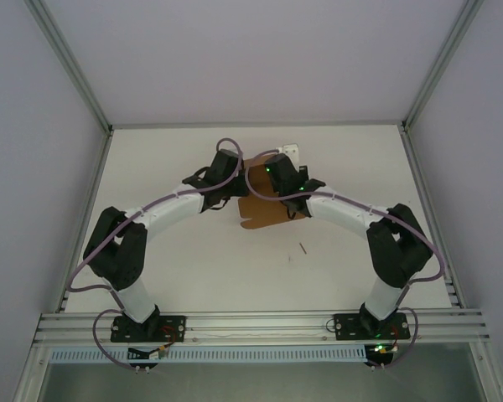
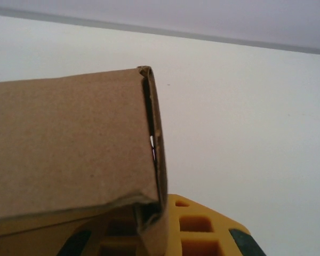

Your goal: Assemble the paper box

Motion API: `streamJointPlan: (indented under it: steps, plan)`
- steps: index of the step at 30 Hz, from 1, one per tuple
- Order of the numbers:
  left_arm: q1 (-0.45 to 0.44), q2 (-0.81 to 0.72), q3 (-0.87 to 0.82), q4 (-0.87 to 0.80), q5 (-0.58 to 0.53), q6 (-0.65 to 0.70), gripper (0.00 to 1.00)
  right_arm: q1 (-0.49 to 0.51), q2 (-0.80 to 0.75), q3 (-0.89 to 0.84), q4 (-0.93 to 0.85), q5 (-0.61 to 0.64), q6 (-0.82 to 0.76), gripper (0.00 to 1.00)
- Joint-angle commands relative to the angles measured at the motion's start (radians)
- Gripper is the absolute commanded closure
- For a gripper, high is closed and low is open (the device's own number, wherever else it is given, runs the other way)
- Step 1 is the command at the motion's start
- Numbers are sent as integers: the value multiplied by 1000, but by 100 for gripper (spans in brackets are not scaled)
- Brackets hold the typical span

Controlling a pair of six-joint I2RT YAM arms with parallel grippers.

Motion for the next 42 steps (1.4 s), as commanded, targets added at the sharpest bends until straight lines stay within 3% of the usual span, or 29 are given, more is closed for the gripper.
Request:
streamJointPlan:
  steps: [1, 4, 8, 9, 10, 11, 14, 17, 22, 28, 33, 36, 38, 40, 42]
  plan:
    - [-12, -31, 20, -6, 15, -23, 100, -42, 24, 15, -100, 216, 108, 100]
    - [-11, -32, 28, -27, -1, -20, 100, -44, 21, -1, -39, 202, 39, 100]
    - [-11, -38, 22, -21, -3, -18, 100, -46, -10, -47, 77, 67, -104, 100]
    - [-11, -38, 21, -18, 2, -17, 100, -47, -24, -62, 110, 8, -136, 91]
    - [-11, -37, 21, -18, 5, -16, 100, -47, -43, -83, 141, -51, -146, 68]
    - [-11, -35, 25, -20, 7, -16, 100, -47, -64, -104, 169, -127, -159, 61]
    - [-12, -31, 28, -22, 14, -10, 100, -49, -133, -141, 178, -368, -189, 55]
    - [-11, -29, 29, -22, 19, -2, 100, -48, -194, -175, 181, -520, -203, 43]
    - [-11, -27, 33, -30, 22, 9, 100, -48, -278, -197, 143, -575, -201, 22]
    - [-11, -37, 31, -27, 26, 17, 100, -59, -351, -191, 24, -453, -190, 14]
    - [-12, -34, 27, -30, 23, 33, 100, -151, -525, -241, -43, -619, -138, 0]
    - [-11, -37, 17, -17, 28, 37, 100, -222, -655, -287, -55, -679, -122, 0]
    - [-11, -38, 12, -6, 42, 41, 100, -322, -711, -300, -89, -766, -88, 0]
    - [-11, -40, 10, 1, 54, 45, 100, -438, -720, -299, -133, -856, -53, 0]
    - [-11, -43, 8, 9, 73, 53, 100, -531, -683, -289, -180, -933, -72, 8]
